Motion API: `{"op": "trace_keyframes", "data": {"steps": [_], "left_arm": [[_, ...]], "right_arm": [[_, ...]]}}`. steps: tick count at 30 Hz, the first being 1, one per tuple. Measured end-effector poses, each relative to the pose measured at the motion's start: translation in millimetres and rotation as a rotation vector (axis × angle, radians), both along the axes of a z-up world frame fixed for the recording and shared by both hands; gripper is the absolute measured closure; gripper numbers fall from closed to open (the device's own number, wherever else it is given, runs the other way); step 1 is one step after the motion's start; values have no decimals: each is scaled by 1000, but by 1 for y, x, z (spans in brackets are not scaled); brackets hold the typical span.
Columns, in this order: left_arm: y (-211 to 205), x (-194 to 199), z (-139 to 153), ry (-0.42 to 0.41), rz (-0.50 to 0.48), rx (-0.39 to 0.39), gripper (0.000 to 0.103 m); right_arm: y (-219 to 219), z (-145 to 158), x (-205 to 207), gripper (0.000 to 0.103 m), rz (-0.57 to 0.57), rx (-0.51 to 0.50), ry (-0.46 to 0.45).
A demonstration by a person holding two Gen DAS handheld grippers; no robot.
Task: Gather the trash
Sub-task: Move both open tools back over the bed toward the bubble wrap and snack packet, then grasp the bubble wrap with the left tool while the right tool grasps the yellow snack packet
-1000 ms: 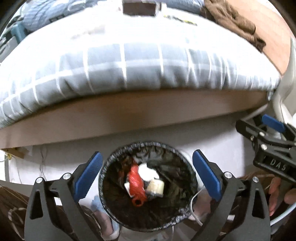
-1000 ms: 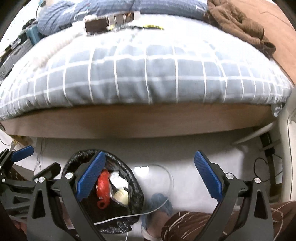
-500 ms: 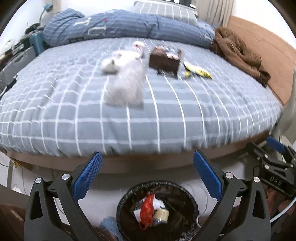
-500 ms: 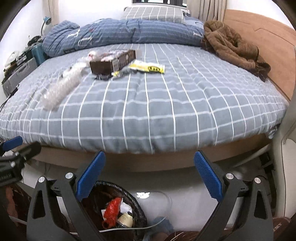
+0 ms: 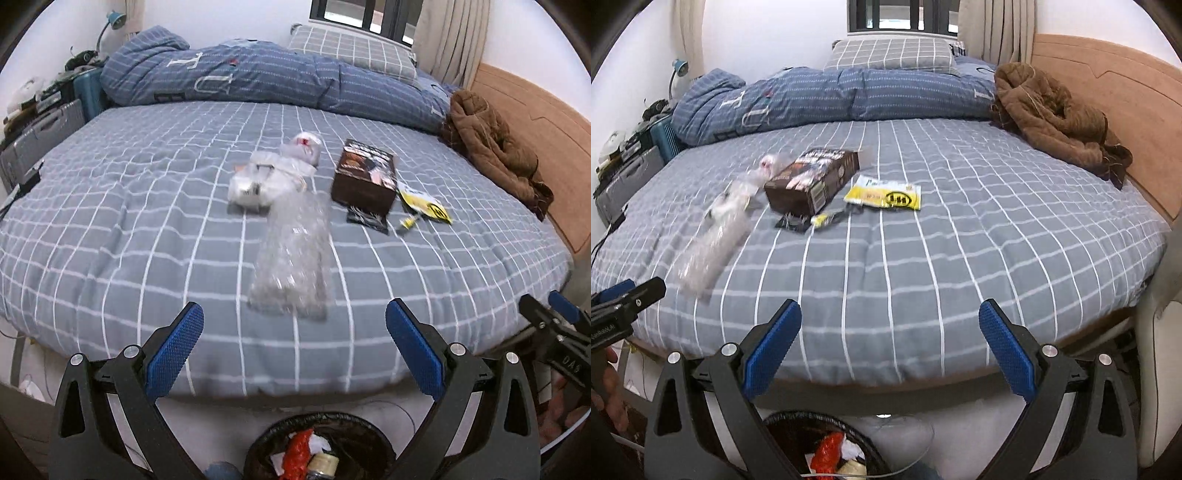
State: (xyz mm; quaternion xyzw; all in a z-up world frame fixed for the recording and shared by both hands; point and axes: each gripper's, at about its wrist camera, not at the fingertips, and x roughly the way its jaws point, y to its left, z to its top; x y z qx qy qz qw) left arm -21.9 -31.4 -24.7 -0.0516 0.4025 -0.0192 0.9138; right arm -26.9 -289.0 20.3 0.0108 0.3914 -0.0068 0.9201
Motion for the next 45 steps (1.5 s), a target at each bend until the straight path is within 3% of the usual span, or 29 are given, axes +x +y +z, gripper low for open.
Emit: {"op": "trace_keyframes", "data": {"steps": [11, 29, 45], "left_arm": [[2, 56, 0, -6, -18, 43, 6], [16, 145, 0, 6, -36, 17, 6], [8, 160, -25, 82, -76, 7, 7]], "right_arm": [[2, -1, 60, 10, 7, 43, 22], [12, -20, 185, 10, -25, 14, 69], [17, -66, 267, 10, -22, 22, 215]]}}
